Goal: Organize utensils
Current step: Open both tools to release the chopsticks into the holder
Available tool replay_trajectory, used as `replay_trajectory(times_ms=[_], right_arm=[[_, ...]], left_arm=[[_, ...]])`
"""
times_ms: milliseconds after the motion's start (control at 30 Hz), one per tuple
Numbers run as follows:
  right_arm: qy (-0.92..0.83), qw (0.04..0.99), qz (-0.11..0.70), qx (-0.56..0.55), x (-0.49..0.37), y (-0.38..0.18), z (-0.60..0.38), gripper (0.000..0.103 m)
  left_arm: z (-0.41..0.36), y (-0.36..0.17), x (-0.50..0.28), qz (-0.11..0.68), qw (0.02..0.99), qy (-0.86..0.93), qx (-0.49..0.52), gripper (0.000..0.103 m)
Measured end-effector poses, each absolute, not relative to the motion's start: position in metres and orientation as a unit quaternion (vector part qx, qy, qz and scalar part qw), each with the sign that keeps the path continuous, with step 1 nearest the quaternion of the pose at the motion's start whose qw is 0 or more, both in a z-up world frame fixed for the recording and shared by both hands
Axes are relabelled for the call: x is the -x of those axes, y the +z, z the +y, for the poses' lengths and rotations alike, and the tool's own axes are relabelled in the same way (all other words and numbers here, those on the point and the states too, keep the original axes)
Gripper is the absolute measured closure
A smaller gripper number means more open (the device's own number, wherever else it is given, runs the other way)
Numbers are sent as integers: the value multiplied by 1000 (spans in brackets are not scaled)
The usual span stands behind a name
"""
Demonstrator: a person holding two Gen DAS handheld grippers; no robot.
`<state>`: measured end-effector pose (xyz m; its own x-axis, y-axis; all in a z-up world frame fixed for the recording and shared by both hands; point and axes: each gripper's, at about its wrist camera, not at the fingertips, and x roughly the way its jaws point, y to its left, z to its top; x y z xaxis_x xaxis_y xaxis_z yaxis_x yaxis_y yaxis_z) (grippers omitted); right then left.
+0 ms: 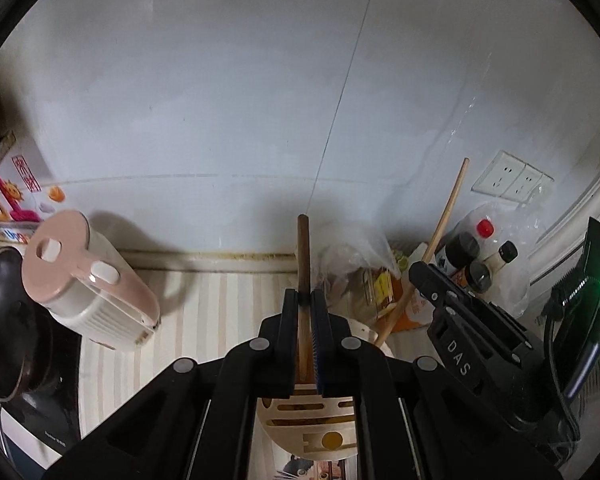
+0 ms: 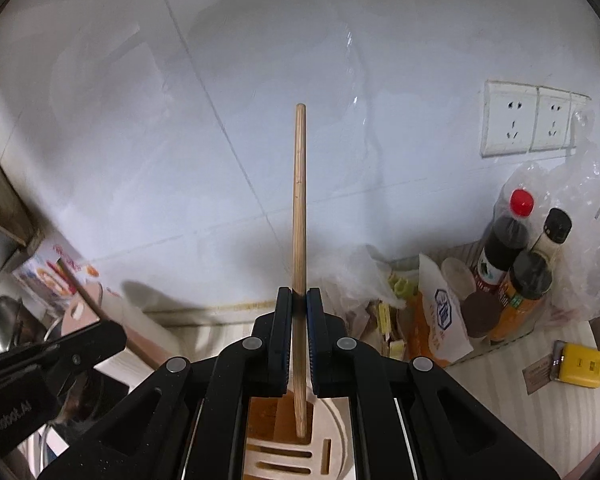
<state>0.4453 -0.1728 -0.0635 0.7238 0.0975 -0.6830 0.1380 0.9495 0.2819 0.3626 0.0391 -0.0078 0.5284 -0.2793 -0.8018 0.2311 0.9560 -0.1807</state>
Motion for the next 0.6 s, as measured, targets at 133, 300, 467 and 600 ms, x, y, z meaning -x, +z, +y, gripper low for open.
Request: replay_trajectory(times_ms=[133,300,467,600], right_arm=[[13,901,405,-155,-444,-73,-170,95],[36,892,423,-158,-427,-72,-172,58],[28,892,419,-165,-394,-61,-183,46],[-10,894,419,-161,-366,-61,-199,38]], left_arm=[[42,-6,-358,476,866,-152,32,97],[49,4,-342,461,877,-131,30,82],[65,10,-317,437,893,-100,33,26],[75,-5,-298,438,896,-68,29,5]])
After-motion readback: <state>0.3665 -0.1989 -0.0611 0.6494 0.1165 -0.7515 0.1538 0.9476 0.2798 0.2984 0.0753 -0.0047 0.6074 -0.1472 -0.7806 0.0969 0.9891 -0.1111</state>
